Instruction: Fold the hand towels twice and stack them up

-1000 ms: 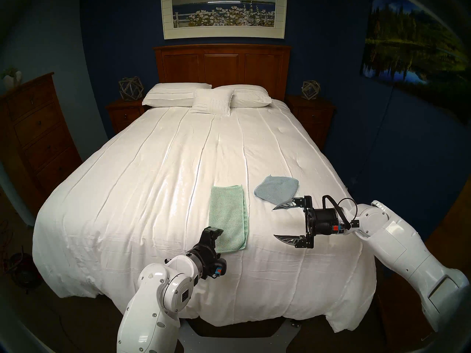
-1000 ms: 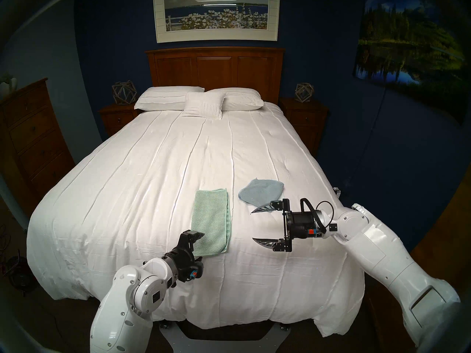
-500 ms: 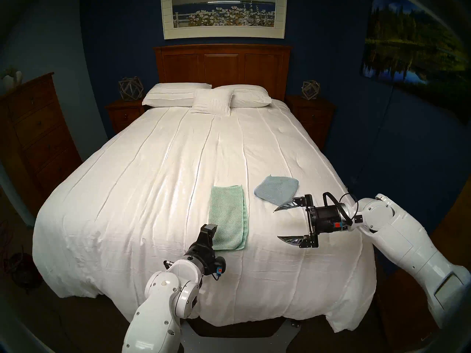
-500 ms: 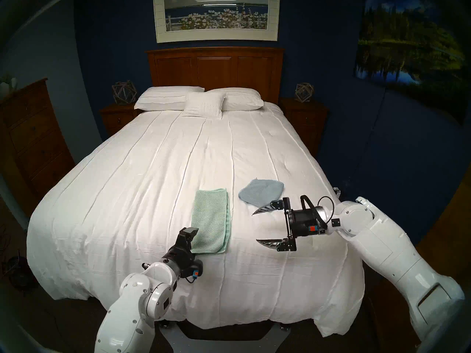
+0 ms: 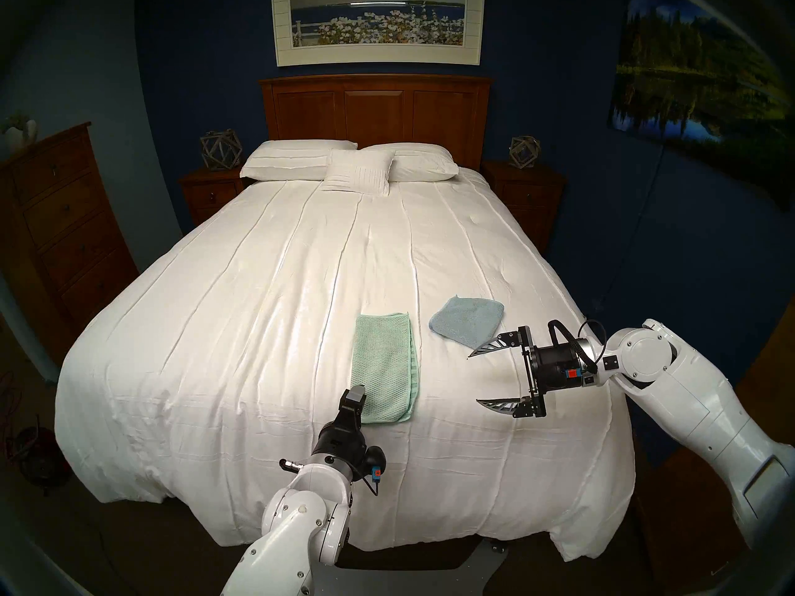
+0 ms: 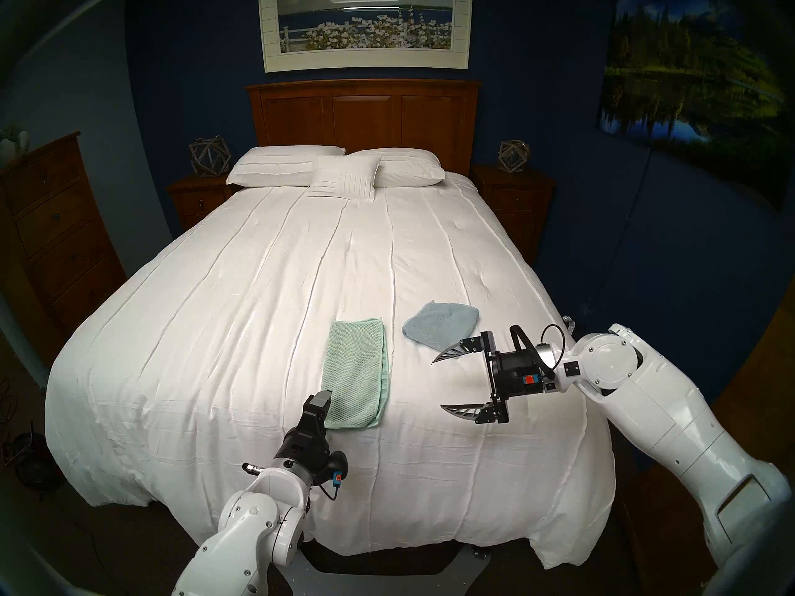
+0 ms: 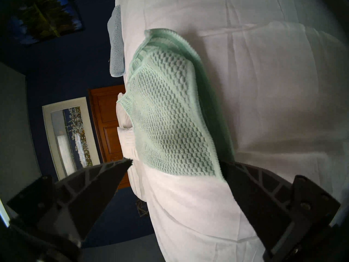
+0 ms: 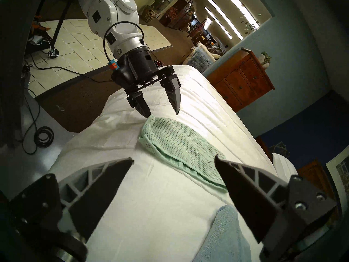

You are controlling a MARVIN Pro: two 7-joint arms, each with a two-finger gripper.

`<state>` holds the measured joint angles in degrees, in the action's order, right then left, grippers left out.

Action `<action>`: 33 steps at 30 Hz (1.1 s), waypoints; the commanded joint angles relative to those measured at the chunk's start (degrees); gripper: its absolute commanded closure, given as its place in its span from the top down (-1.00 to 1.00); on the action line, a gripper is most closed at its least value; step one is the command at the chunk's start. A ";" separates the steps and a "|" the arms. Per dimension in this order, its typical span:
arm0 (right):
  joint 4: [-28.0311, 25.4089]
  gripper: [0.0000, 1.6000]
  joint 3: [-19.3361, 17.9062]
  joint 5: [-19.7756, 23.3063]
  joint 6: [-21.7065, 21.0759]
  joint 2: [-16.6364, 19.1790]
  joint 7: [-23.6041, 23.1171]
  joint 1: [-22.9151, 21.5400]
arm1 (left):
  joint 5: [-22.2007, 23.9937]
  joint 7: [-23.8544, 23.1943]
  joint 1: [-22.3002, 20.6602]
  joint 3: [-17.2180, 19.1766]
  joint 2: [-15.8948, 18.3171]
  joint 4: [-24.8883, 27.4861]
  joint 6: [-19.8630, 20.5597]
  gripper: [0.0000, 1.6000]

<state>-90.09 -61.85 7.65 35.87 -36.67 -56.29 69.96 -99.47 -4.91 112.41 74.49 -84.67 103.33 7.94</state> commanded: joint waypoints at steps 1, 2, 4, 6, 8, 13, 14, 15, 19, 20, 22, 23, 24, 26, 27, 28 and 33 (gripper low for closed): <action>-4.35 1.00 -1.08 1.00 -5.13 2.07 1.08 1.46 | -1.50 7.12 2.16 -2.85 3.31 0.30 7.20 1.00; -4.85 1.00 -1.19 1.00 -5.96 2.31 1.24 1.69 | -1.47 8.55 2.14 -3.40 3.80 -0.08 8.73 1.00; -5.77 1.00 -1.42 0.99 -7.45 2.75 1.56 2.13 | -1.49 9.89 2.02 -4.04 4.29 -0.56 10.22 1.00; -6.83 1.00 -1.71 0.93 -9.15 3.25 2.01 2.64 | -1.19 12.26 1.75 -5.03 5.04 -1.42 12.73 1.00; -8.00 1.00 -2.04 0.80 -10.96 3.83 2.65 3.27 | 0.12 13.68 1.43 -5.82 5.52 -2.12 14.28 1.00; -10.87 1.00 -2.94 0.17 -15.14 5.22 4.75 4.98 | 5.26 18.31 -0.08 -8.66 7.16 -4.45 19.22 1.00; -11.31 1.00 -3.09 0.03 -15.77 5.42 5.13 5.26 | 5.63 18.51 -0.93 -9.47 7.45 -5.36 20.55 1.00; -11.81 1.00 -3.28 -0.15 -16.47 5.65 5.61 5.61 | 6.23 18.71 -1.79 -10.47 7.78 -6.13 21.64 1.00; -12.57 1.00 -3.56 -0.43 -17.58 6.00 6.40 6.16 | 9.40 19.35 -4.93 -13.30 8.16 -9.22 25.07 1.00; -12.67 1.00 -3.58 -0.46 -17.72 6.05 6.50 6.22 | 9.93 19.00 -5.81 -13.68 7.82 -9.98 24.88 1.00; -12.80 1.00 -3.62 -0.51 -17.93 6.12 6.65 6.32 | 10.52 19.07 -7.19 -14.39 7.27 -11.23 24.43 1.00; -12.84 1.00 -3.63 -0.52 -18.00 6.15 6.72 6.35 | 10.73 19.12 -7.95 -14.91 7.19 -11.90 24.91 1.00; -12.86 1.00 -3.62 -0.53 -18.04 6.16 6.74 6.35 | 9.74 19.40 -8.60 -15.33 6.97 -12.62 25.26 1.00; -12.92 1.00 -3.61 -0.56 -18.16 6.21 6.83 6.38 | 11.18 21.26 -9.38 -16.00 6.96 -12.99 25.99 1.00; -12.97 1.00 -3.61 -0.58 -18.22 6.24 6.89 6.41 | 11.85 21.71 -9.50 -16.21 7.05 -12.74 26.47 1.00; -13.01 1.00 -3.61 -0.59 -18.27 6.27 6.96 6.44 | 12.65 21.52 -9.02 -16.23 7.37 -11.49 26.42 1.00; -13.21 1.00 -3.60 -0.67 -18.53 6.43 7.26 6.56 | 15.32 23.18 -4.98 -17.00 11.44 -5.78 25.79 1.00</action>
<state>-102.11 -64.51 6.97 17.21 -30.56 -49.80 76.90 -87.04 15.37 105.43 58.28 -76.74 91.14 33.50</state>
